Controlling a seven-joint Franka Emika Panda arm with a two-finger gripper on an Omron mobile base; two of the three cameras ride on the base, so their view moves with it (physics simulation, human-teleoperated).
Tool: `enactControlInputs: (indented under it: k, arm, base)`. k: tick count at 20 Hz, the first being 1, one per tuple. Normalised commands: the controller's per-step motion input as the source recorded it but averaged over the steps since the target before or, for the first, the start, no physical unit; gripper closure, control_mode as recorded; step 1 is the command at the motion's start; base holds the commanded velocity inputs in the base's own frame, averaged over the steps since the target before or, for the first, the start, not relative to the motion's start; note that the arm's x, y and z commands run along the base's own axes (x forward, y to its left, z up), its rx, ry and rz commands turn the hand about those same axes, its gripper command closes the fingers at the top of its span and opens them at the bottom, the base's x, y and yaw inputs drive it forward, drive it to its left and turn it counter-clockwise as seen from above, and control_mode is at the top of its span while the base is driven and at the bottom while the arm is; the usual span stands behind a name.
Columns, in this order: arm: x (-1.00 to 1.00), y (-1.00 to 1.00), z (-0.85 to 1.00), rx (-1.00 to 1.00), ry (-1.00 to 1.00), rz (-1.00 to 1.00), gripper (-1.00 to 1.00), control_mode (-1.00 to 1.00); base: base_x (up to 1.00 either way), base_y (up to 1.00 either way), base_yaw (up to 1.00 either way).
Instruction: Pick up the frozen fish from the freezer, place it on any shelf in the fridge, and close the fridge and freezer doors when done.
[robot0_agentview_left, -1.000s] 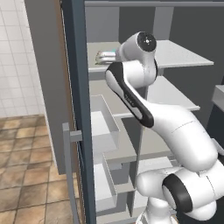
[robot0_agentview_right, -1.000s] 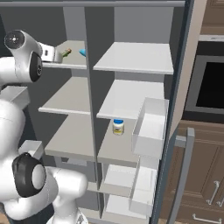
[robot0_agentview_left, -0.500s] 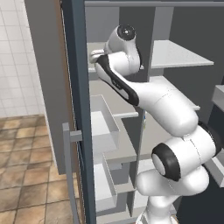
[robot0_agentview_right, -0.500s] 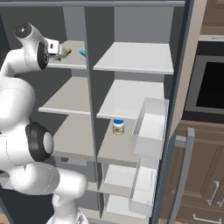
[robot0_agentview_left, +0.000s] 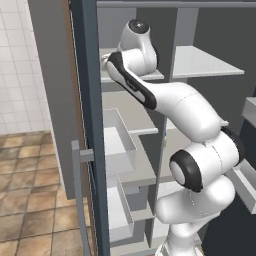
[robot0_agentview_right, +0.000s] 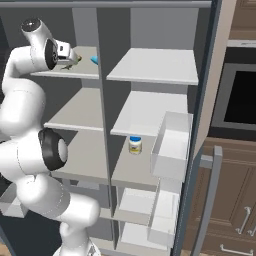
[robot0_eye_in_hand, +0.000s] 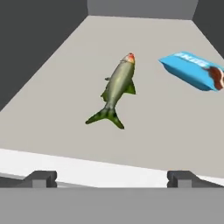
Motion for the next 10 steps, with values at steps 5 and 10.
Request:
enactControlInputs:
  k: [5, 10]
  arm:
    - [0.28, 0.0, -0.34, 0.0, 0.02, 0.0, -1.0, -1.0]
    - [0.38, 0.04, -0.19, 0.0, 0.0, -0.01, -1.0, -1.0]
  base:
    - [0.0, 0.0, 0.0]
    - [0.0, 0.0, 0.0]
